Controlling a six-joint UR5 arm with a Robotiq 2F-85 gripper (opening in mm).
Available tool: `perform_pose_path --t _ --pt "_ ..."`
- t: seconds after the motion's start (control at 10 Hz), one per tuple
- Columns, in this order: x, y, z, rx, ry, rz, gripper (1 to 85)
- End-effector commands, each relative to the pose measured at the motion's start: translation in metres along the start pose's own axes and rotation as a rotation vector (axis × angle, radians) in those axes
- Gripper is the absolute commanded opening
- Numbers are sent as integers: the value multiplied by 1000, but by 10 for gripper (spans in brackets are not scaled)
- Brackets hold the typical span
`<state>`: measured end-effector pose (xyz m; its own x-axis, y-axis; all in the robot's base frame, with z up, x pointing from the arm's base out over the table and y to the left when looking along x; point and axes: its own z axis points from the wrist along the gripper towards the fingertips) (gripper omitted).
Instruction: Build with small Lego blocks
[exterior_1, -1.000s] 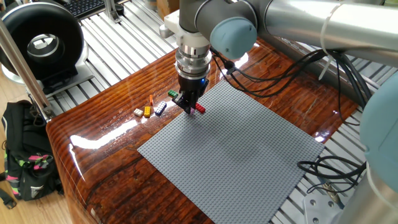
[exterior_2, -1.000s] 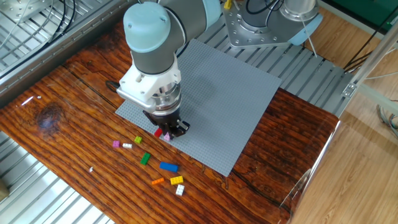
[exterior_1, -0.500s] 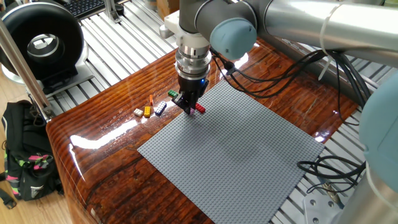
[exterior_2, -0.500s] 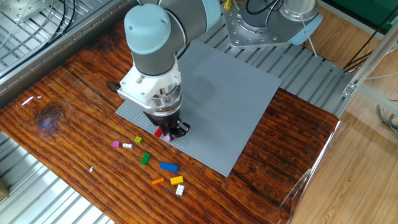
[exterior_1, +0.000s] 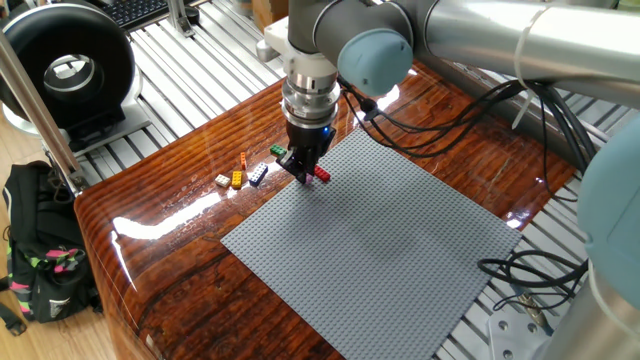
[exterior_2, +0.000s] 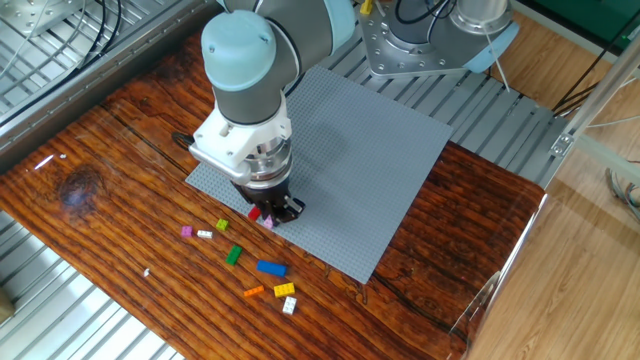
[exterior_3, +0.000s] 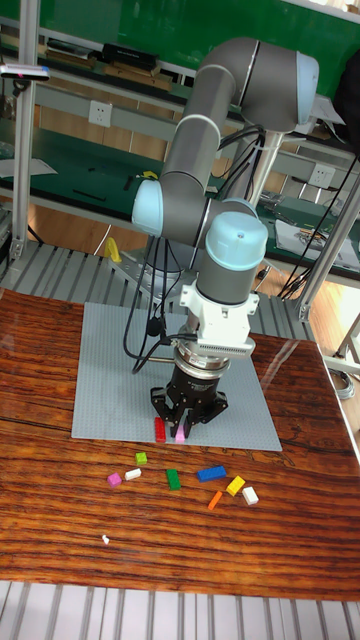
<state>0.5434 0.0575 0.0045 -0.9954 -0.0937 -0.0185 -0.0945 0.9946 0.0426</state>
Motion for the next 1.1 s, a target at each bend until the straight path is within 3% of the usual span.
perform_pose_path --t 0.0,1.0 --pt "1 1 -2 -9 4 6 17" --pt "-1 -1 -1 0 6 3 17"
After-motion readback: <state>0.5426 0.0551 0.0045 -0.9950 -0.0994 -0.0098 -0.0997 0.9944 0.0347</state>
